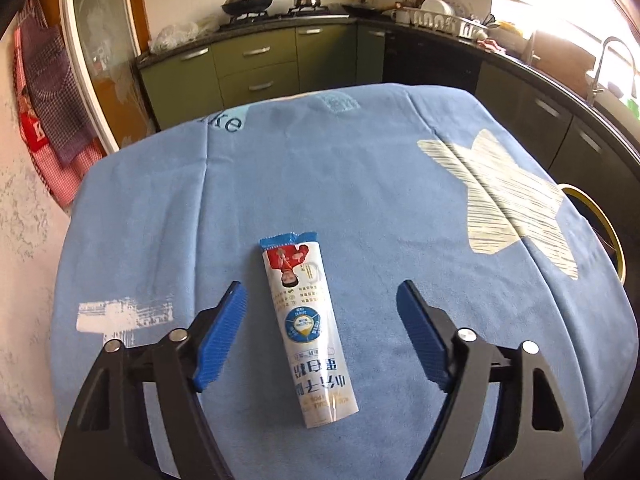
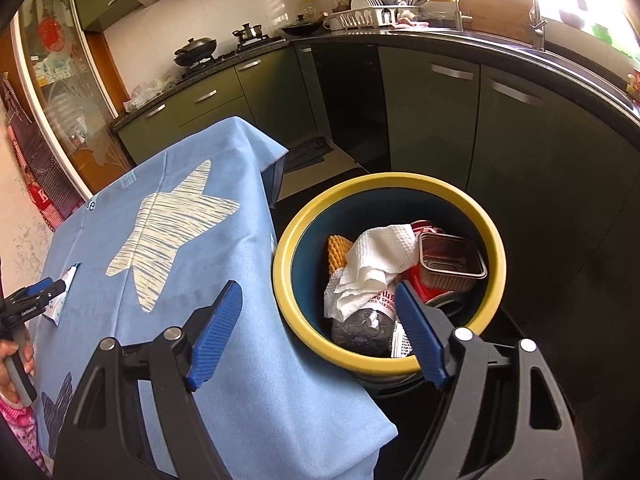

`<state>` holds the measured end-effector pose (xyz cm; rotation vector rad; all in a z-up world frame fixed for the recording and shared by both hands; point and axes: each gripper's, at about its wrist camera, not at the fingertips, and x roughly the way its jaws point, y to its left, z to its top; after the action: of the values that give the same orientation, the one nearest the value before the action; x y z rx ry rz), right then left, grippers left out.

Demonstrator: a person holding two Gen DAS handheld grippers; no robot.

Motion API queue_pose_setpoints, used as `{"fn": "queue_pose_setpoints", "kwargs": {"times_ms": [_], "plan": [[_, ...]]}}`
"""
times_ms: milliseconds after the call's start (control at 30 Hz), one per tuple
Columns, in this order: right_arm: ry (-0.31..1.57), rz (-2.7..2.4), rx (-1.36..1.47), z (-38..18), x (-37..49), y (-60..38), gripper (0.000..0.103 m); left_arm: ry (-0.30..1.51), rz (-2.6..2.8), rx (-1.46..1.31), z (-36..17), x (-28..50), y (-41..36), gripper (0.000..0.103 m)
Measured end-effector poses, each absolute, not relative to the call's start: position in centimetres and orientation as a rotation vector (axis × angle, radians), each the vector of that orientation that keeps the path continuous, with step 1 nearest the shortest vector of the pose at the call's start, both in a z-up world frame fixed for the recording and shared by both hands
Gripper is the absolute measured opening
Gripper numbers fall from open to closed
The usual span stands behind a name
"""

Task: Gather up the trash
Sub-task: 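Lower the left gripper onto the white tube and grasp it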

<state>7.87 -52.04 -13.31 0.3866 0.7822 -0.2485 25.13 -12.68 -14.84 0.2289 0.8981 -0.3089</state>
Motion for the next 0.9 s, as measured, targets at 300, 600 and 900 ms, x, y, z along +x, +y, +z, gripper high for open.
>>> {"fn": "queue_pose_setpoints", "kwargs": {"times_ms": [300,600,900], "plan": [[0.78,-0.232,0.416,-13.9,7.6,-52.4,0.075,0.966,-0.252,0.212,-16.3,26.0,-12.9,0.057],[0.768,-0.221,0.416,-13.7,7.5,-52.3,0.075,0.976,-0.275,0.212,-16.3,25.5,-12.8,0.031],[0.754,-0.223,0.424,-13.5,7.0,-52.7,0.075,0.972,-0.308,0.211,-16.0,24.9,-13.0,0.021]]}}
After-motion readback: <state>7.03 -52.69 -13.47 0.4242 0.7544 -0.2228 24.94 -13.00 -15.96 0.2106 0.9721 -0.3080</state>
